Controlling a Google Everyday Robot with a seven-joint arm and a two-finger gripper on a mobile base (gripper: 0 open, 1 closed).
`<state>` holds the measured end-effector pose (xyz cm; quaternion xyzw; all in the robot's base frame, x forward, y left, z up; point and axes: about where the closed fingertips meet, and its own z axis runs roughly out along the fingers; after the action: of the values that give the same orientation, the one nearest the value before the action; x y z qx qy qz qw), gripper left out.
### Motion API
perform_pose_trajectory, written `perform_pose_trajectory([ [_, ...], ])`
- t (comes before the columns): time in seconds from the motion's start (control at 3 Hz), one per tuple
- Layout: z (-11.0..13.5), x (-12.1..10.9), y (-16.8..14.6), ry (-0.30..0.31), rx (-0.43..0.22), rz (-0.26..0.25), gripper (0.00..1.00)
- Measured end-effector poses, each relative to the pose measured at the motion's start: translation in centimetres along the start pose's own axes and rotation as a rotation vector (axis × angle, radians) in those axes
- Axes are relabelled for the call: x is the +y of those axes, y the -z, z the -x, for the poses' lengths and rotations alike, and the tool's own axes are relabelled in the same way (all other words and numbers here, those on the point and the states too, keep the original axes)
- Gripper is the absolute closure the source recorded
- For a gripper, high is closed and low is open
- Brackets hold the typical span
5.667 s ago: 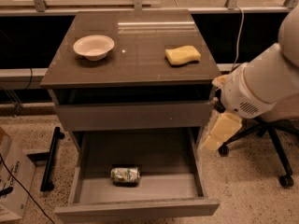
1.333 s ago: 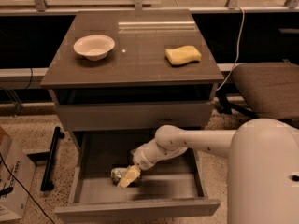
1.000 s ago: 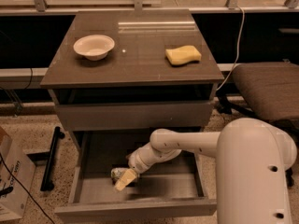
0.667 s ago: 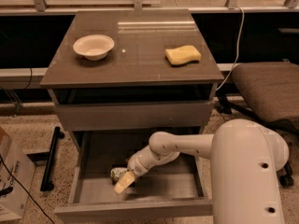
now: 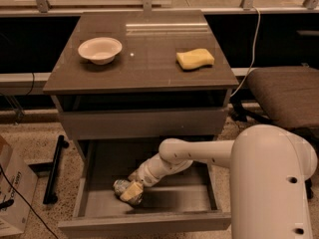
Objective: Pick 7up can from middle drawer and place on counter
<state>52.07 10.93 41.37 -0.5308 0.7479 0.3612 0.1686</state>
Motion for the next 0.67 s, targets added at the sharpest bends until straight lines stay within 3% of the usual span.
perform_pose_trajectory([
  [0.67, -0.4, 1.8, 0.1, 0.008, 0.025, 0.005, 0.84],
])
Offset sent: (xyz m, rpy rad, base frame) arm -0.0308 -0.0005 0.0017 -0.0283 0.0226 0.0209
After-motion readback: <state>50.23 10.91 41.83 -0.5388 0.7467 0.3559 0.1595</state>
